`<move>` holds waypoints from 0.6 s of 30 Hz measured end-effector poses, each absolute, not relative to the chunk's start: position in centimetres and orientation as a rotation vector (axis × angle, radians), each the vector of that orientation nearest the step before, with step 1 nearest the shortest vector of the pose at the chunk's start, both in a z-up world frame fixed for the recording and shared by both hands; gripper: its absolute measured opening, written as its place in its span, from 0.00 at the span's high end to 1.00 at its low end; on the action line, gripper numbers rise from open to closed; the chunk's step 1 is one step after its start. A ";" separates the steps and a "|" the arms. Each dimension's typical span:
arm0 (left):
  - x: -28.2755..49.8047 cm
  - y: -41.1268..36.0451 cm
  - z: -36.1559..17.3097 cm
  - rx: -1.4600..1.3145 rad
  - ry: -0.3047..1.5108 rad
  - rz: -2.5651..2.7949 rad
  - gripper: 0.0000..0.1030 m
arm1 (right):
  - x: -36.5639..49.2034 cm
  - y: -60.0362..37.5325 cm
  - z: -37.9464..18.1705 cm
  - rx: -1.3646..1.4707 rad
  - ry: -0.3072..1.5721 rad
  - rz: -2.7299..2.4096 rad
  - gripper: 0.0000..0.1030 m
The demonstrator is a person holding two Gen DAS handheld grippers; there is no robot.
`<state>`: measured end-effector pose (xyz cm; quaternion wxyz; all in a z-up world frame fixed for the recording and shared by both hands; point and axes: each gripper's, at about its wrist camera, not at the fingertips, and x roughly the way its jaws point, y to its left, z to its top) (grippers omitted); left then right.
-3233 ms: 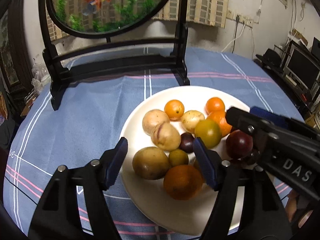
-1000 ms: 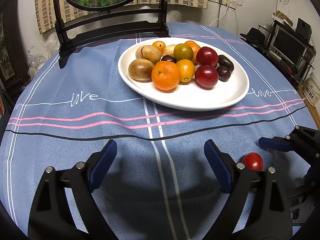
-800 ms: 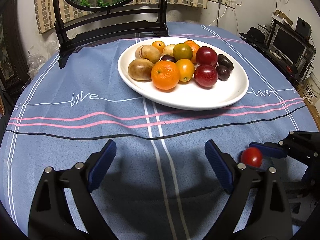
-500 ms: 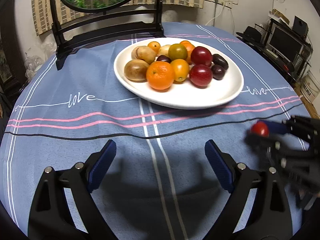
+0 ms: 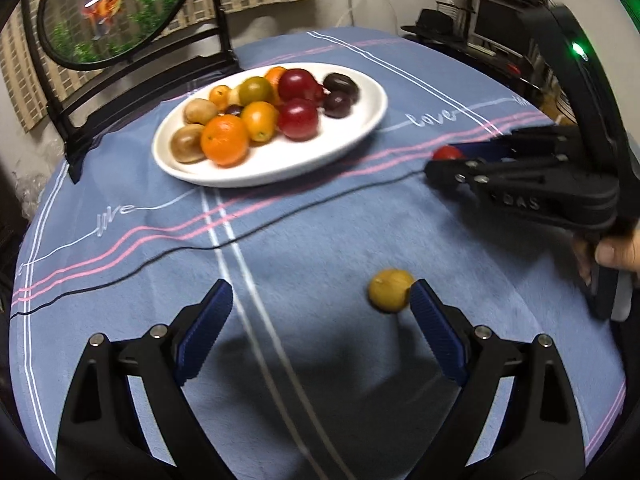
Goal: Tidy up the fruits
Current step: 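Grasp the red cherry tomato with the right tool while the left tool grasps a small yellow fruit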
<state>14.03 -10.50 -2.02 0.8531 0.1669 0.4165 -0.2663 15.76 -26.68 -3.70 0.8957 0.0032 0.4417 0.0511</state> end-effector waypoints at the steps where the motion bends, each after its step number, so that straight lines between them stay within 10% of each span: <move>1: 13.9 -10.7 -2.1 0.360 0.877 -0.566 0.11 | 15.8 -26.6 -3.7 0.005 0.918 0.107 0.69; 7: 13.7 -11.1 -2.4 0.350 0.873 -0.591 0.13 | 15.8 -26.6 -3.7 0.007 0.923 0.110 0.69; 18: 13.7 -12.7 -3.9 0.398 0.891 -0.625 0.48 | 15.9 -26.1 -3.9 -0.007 0.931 0.109 0.69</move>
